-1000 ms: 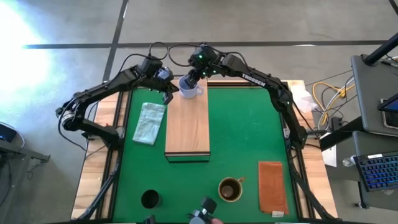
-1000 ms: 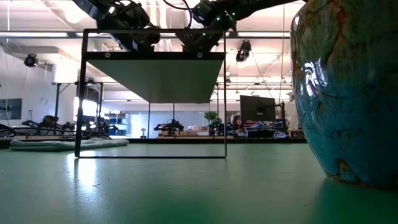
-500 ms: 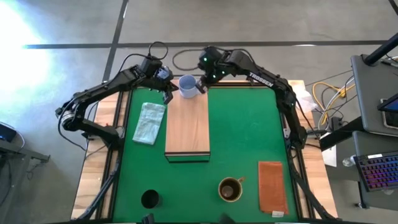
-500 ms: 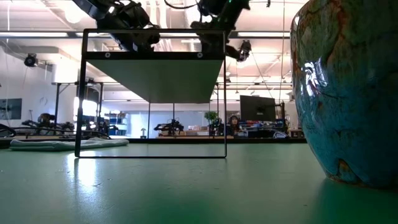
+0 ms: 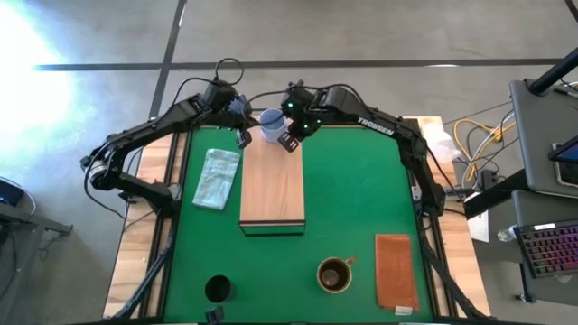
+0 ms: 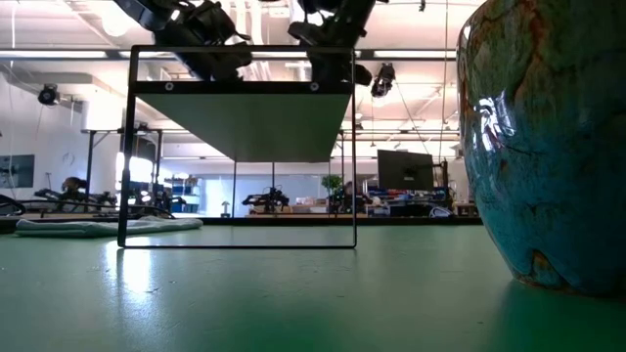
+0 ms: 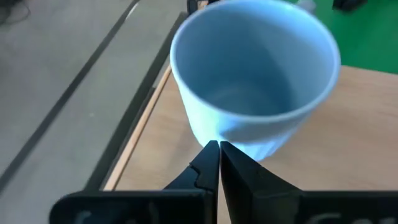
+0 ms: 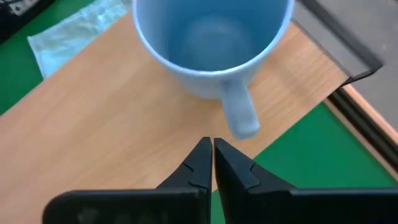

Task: Stack small to large cups/mugs on shelf
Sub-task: Put the blue mug on the shelf

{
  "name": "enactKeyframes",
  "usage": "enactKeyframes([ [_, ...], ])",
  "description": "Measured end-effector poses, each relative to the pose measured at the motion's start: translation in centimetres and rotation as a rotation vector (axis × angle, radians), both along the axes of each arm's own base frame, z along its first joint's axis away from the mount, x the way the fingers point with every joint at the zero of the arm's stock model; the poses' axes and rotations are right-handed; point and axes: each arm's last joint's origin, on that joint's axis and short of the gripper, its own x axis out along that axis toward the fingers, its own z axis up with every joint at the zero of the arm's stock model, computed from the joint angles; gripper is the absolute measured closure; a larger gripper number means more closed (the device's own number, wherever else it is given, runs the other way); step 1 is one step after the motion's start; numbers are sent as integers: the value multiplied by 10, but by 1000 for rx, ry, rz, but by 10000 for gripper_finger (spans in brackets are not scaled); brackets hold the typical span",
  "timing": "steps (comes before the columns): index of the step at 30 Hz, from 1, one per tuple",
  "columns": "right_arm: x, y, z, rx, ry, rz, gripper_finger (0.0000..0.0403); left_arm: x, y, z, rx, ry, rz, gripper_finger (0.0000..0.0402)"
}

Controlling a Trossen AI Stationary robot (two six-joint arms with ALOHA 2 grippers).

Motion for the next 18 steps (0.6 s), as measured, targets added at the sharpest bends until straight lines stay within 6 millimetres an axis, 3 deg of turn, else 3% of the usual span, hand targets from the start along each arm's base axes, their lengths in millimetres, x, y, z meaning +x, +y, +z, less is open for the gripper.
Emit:
enactKeyframes([
  [11,14,-15,-27,-8,25,-5,394,1,1,1,10,-16,1,402],
  [18,12,-26,-22,-49,-16,-18,394,0,-1,-2,-36,-3,7,402],
])
